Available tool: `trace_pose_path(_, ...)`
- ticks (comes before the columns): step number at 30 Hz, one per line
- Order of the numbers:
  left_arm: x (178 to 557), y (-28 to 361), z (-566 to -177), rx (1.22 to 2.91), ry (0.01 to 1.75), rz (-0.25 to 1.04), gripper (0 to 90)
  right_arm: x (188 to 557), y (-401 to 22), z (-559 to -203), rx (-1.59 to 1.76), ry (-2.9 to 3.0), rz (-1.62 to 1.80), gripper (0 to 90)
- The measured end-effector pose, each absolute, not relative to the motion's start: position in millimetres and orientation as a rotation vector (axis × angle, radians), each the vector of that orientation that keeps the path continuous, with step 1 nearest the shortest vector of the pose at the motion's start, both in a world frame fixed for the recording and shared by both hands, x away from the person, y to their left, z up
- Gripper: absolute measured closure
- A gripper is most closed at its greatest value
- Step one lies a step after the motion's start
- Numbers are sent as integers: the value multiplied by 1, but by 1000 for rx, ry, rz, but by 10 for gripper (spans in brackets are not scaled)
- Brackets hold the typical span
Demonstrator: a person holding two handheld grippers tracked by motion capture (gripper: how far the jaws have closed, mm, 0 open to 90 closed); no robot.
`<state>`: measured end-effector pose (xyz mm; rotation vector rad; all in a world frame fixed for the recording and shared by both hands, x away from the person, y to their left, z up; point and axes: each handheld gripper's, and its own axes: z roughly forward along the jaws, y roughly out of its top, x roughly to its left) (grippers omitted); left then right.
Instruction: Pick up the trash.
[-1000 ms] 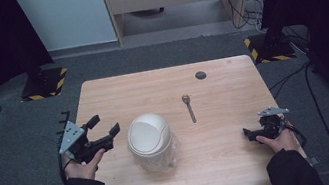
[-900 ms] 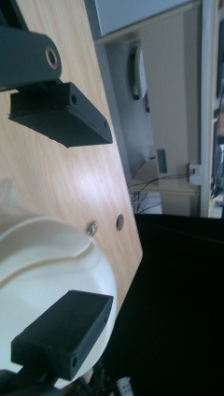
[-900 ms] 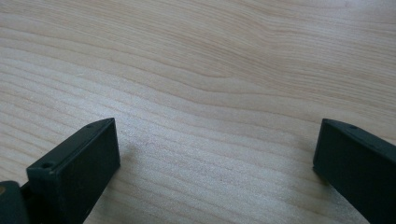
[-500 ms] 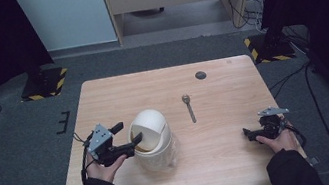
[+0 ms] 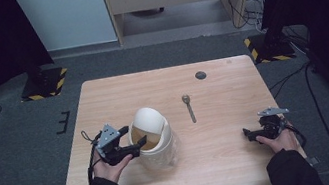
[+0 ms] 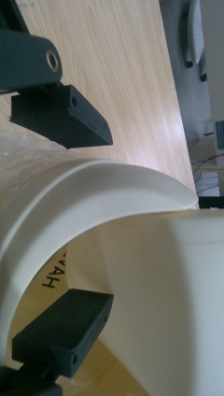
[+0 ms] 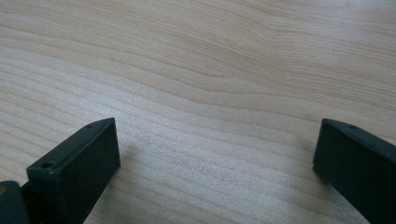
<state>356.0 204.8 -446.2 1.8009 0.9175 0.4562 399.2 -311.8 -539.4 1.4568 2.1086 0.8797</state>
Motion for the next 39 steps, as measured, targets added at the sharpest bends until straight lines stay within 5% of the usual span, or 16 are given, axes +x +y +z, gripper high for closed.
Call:
trace_pose_path(8,354,201,-443,1800,907,459,191,399,-312,-539,1456,2110,885,19)
trace_pose_path(21,335,239,-431,1718,936,529,184,397,-320,-528,1497,2059,917,223)
trace_pose_path(39,345,284,-489,1929,1130,510,174,392,-298,-470,1356,1915,1153,270)
